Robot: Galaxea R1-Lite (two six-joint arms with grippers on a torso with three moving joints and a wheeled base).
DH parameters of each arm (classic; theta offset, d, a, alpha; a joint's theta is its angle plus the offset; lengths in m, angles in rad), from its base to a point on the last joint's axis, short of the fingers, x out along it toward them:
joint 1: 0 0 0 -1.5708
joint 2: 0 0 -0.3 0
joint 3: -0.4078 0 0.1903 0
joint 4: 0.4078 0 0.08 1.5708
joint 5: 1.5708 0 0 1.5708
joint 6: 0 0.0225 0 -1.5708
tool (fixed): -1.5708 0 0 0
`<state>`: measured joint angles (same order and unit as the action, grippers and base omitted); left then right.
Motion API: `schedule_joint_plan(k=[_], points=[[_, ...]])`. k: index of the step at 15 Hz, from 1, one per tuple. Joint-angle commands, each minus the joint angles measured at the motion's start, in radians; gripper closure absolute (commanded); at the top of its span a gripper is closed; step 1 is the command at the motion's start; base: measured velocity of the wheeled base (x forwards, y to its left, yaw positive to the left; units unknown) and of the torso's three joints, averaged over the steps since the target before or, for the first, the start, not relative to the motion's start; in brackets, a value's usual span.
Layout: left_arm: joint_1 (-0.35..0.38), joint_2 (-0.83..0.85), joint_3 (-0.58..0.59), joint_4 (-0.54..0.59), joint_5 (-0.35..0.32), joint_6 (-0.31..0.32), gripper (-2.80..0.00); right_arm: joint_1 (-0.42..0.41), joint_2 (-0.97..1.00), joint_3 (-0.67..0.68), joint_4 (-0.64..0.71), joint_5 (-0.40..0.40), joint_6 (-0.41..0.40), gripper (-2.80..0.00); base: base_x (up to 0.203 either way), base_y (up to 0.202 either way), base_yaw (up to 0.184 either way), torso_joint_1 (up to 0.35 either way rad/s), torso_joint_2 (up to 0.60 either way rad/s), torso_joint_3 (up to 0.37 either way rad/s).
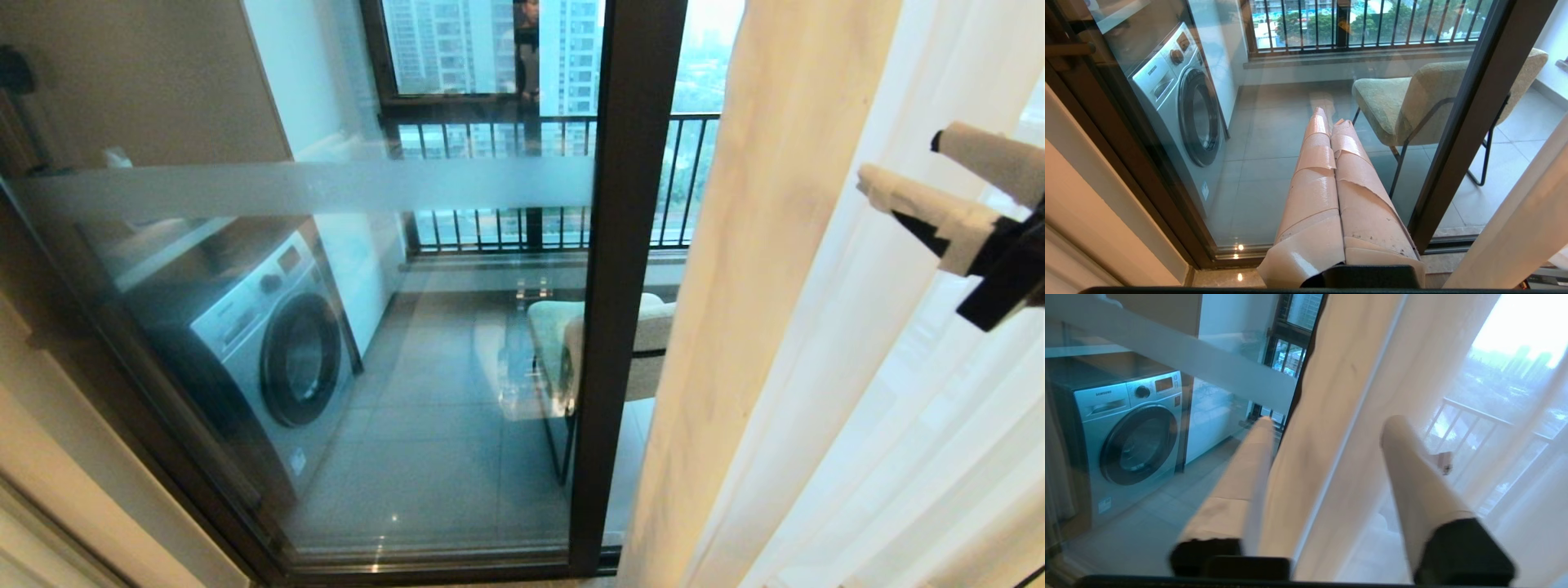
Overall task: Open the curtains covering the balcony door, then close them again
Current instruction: Close the inner curtains on both sides
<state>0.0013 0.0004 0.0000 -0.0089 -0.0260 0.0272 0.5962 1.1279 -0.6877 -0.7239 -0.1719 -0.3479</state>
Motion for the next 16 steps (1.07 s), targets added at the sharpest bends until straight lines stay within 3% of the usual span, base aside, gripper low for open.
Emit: schedule_joint_plan(k=[1, 4, 7, 13, 16], points=[[0.000, 0.000, 0.000, 0.000, 0.000, -0.001, 0.00, 0.001, -0.097, 0.058, 0.014, 0.000, -0.001, 0.00, 0.000, 0.000, 0.000, 0.000, 0.00, 0.000], [0.000, 0.000, 0.000, 0.000, 0.000, 0.000, 0.00, 0.002, -0.202, 0.126, 0.064, 0.001, 0.019, 0.00, 0.000, 0.000, 0.000, 0.000, 0.00, 0.000], [0.000, 0.000, 0.000, 0.000, 0.000, 0.000, 0.00, -0.010, -0.315, 0.192, 0.165, -0.003, 0.096, 0.00, 0.000, 0.000, 0.000, 0.000, 0.00, 0.000], [0.000, 0.000, 0.000, 0.000, 0.000, 0.000, 0.00, -0.219, -0.389, 0.332, 0.228, 0.006, 0.232, 0.00, 0.000, 0.000, 0.000, 0.000, 0.00, 0.000], [0.000, 0.000, 0.000, 0.000, 0.000, -0.001, 0.00, -0.297, -0.447, 0.371, 0.273, -0.006, 0.258, 0.00, 0.000, 0.000, 0.000, 0.000, 0.00, 0.000]])
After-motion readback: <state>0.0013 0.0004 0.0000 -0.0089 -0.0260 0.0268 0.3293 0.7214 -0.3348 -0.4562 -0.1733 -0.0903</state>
